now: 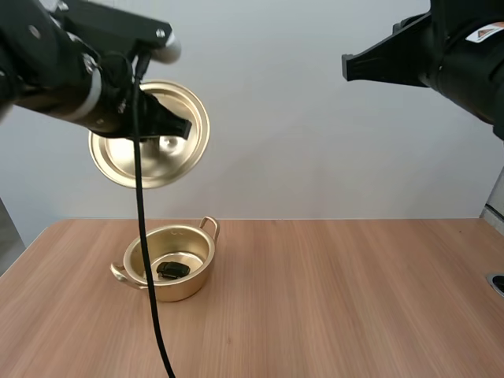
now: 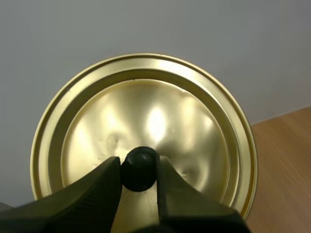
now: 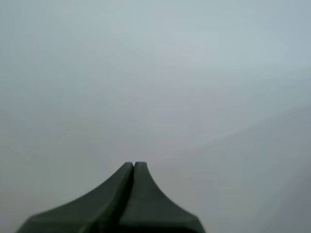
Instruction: Open the pot, put the car inside, and close it
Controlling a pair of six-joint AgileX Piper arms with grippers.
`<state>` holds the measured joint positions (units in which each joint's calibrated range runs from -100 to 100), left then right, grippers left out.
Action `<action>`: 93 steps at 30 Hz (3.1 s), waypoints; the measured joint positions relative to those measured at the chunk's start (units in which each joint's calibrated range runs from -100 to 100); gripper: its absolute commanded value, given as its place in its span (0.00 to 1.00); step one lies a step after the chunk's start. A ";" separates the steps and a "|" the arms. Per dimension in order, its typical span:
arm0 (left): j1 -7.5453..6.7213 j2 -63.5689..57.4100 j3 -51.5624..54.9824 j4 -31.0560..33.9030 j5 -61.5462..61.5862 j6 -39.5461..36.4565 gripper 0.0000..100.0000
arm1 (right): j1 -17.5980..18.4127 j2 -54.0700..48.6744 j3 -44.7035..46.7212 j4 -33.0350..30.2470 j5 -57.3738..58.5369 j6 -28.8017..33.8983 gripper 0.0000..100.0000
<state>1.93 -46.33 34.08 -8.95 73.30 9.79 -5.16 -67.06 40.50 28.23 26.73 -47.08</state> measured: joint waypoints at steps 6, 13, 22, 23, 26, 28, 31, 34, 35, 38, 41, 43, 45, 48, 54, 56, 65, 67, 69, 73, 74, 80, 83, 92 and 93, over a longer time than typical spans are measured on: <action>0.00 7.32 8.30 0.13 -1.52 0.89 0.00 | 0.00 -0.11 0.00 0.00 0.32 0.00 0.00; 0.00 13.48 8.82 0.68 -4.67 1.10 0.00 | 0.00 -0.11 0.00 0.00 0.10 0.00 0.00; 0.00 20.75 9.04 3.64 -10.25 1.10 0.00 | 0.00 -0.36 0.00 0.71 2.95 0.13 0.00; 0.00 21.89 9.04 3.52 -10.25 1.10 0.00 | 0.00 -0.51 0.00 0.71 2.95 0.13 0.00; 0.00 24.63 9.04 3.52 -10.05 1.10 0.00 | 0.00 -0.51 0.00 0.71 2.95 0.13 0.00; 0.00 26.16 9.04 3.52 -10.05 1.84 0.00 | 0.00 -0.51 0.00 0.71 2.95 0.13 0.00; 0.00 27.84 9.04 3.52 -9.64 2.17 0.00 | 0.00 -0.51 0.00 0.71 2.95 0.13 0.00; 0.00 29.47 9.04 3.52 -9.03 2.17 0.00 | 0.00 -0.51 0.00 0.71 2.95 0.13 0.00; 0.00 29.98 9.04 3.52 -9.03 2.17 0.00 | 0.00 -0.51 0.00 0.71 2.95 0.13 0.00; 0.00 30.52 9.04 3.29 -9.03 2.17 0.00 | 0.00 -0.51 0.00 0.71 2.95 0.13 0.00; 0.00 30.52 9.04 3.29 -9.03 2.54 0.00 | 0.00 -0.51 0.00 0.71 2.95 0.13 0.00; 0.00 31.15 9.04 2.97 -8.61 3.08 0.00 | 0.00 -0.51 0.00 0.71 2.95 0.13 0.00; 0.00 32.22 9.04 2.51 -7.29 3.29 0.00 | 0.00 -0.51 0.00 0.71 3.12 0.13 0.00; 0.00 33.27 9.04 2.39 -6.90 3.29 0.07 | 0.00 -0.51 0.00 0.71 3.12 0.13 0.00; 0.00 33.65 9.04 2.31 -8.51 3.29 0.42 | 0.00 -0.51 0.00 0.71 4.70 0.13 0.00; 0.00 33.65 9.04 2.02 -8.51 3.29 0.56 | 0.00 -0.51 0.00 0.71 5.38 0.13 0.00; 0.00 33.40 9.10 0.79 -11.16 2.92 1.00 | 0.00 -0.51 0.00 0.71 6.45 0.13 0.00; 0.00 32.42 9.10 -0.42 -13.26 1.84 1.00 | 0.00 -0.51 0.00 0.71 6.62 0.13 0.00; 0.00 30.82 9.10 -1.78 -16.70 0.06 1.00 | 0.00 -0.51 0.00 0.71 6.62 0.02 0.00; 0.00 24.52 9.10 -4.37 -26.12 -3.28 1.00 | 0.00 -0.21 0.05 -0.59 7.95 -0.18 0.00; 0.00 22.38 9.10 -4.78 -28.59 -3.63 1.00 | 0.00 0.18 0.05 -1.52 8.78 -0.29 0.00; 0.00 10.87 14.03 -5.45 -42.87 -3.14 1.00 | 0.00 1.72 4.94 -2.82 9.81 -2.68 0.00; 0.00 5.28 17.74 -2.51 -45.73 -3.04 1.00 | 0.00 2.30 8.78 -0.36 8.93 -4.89 0.00; 0.00 -12.25 31.41 2.74 -31.00 -7.16 1.00 | 0.00 2.37 14.80 5.40 9.28 -6.96 0.00; 0.00 -14.27 33.33 2.74 -29.30 -8.73 1.00 | 0.00 2.37 14.80 5.66 9.28 -6.96 0.00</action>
<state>1.93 -60.61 67.42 -6.21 44.01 1.06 -5.16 -64.69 55.30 33.89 36.01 -54.04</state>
